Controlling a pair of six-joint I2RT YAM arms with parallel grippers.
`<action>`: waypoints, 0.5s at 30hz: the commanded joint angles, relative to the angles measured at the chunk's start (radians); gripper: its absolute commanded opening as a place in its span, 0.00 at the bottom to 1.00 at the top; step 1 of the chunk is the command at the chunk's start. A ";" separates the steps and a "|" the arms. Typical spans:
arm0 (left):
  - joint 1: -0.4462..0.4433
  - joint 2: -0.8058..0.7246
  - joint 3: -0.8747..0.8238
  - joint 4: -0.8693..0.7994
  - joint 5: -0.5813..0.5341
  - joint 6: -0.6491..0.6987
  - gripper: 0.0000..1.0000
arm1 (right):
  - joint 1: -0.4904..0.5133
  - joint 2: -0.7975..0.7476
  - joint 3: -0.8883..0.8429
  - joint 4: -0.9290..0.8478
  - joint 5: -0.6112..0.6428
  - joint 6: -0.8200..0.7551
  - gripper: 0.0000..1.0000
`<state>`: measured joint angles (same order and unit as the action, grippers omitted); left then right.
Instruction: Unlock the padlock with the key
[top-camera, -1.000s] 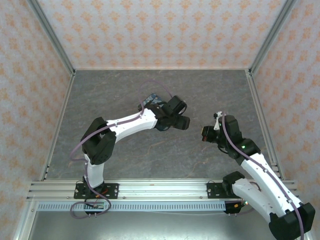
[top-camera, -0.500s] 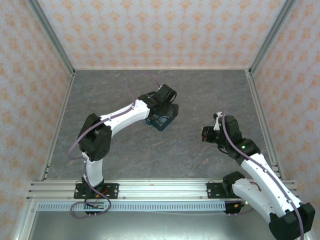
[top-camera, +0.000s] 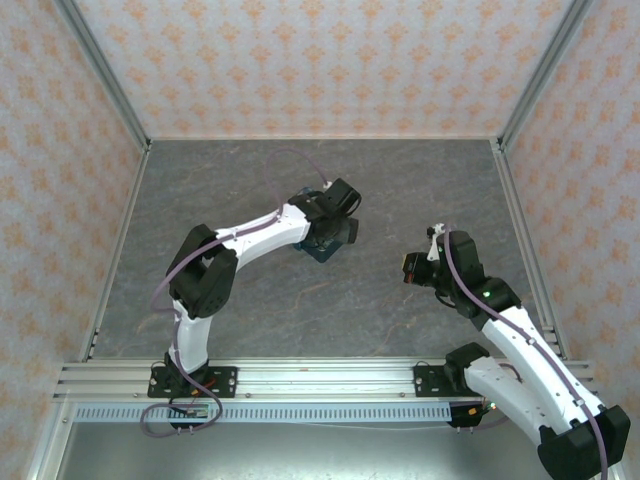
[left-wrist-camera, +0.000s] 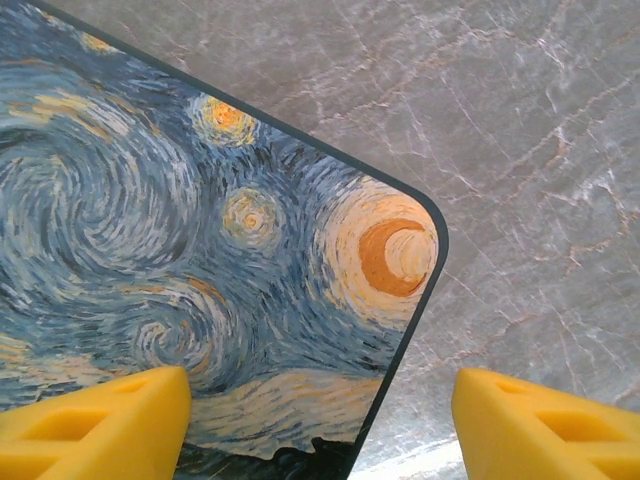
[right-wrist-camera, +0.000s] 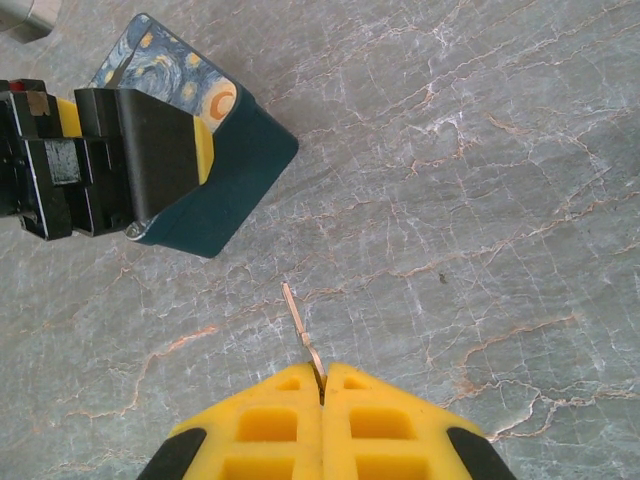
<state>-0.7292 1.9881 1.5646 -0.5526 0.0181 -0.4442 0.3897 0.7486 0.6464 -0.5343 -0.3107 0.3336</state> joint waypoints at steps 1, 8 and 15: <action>-0.043 0.059 -0.021 -0.024 0.080 -0.021 0.70 | -0.005 -0.009 -0.007 0.000 0.004 0.011 0.00; -0.075 0.088 0.026 0.004 0.149 -0.042 0.69 | -0.018 -0.009 -0.017 0.016 -0.026 0.016 0.00; -0.083 0.054 0.040 0.066 0.220 -0.037 0.68 | -0.069 -0.008 -0.054 0.068 -0.116 0.030 0.00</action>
<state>-0.8005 2.0296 1.6115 -0.4660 0.1585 -0.4702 0.3344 0.7486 0.6067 -0.5148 -0.3767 0.3481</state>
